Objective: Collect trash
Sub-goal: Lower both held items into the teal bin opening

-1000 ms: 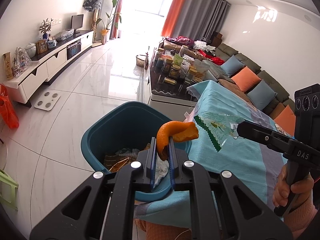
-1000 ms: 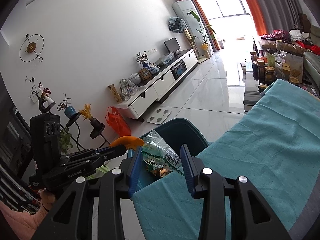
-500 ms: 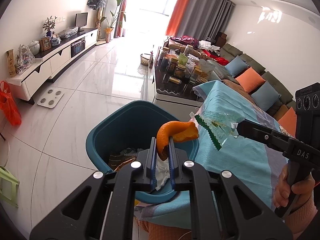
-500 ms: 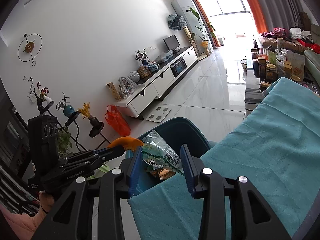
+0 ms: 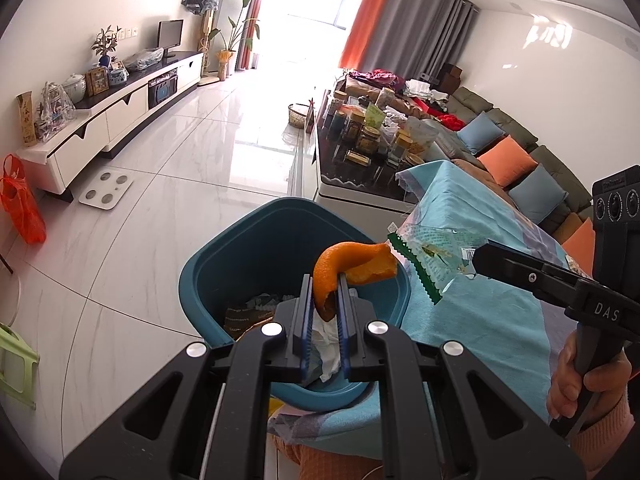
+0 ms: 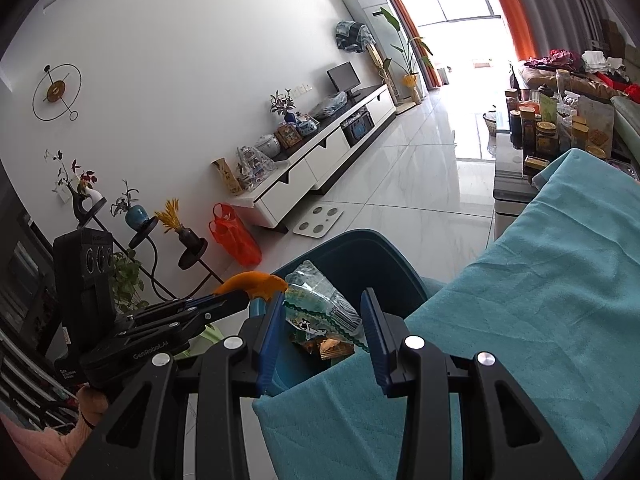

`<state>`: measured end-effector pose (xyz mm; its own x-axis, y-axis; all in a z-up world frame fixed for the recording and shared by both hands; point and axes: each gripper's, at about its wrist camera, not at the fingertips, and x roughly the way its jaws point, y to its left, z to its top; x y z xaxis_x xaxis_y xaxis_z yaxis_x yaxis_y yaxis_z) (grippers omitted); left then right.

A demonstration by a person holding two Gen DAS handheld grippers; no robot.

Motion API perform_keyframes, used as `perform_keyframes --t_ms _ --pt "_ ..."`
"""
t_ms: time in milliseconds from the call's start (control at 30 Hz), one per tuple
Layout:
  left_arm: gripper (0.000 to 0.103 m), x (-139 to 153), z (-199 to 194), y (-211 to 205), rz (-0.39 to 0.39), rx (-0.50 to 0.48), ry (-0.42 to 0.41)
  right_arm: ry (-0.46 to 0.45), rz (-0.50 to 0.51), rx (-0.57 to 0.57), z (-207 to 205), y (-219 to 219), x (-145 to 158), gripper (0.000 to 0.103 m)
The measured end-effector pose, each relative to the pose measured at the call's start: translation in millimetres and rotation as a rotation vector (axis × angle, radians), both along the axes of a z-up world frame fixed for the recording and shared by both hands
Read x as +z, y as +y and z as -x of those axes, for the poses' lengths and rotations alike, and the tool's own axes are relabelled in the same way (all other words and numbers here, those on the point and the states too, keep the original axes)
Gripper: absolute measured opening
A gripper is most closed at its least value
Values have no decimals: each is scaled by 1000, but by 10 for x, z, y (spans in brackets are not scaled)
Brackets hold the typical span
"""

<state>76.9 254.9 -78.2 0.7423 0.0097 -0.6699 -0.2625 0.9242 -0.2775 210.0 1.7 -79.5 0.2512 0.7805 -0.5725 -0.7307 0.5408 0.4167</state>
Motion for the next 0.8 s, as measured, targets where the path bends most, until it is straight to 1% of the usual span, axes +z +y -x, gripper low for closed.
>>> perform_keyframes --t_ms 400,800 --pt "11 -87 -71 36 10 10 18 7 27 2 -48 90 -28 37" --pt "11 -179 -136 97 20 25 34 26 58 -4 -119 191 -141 37"
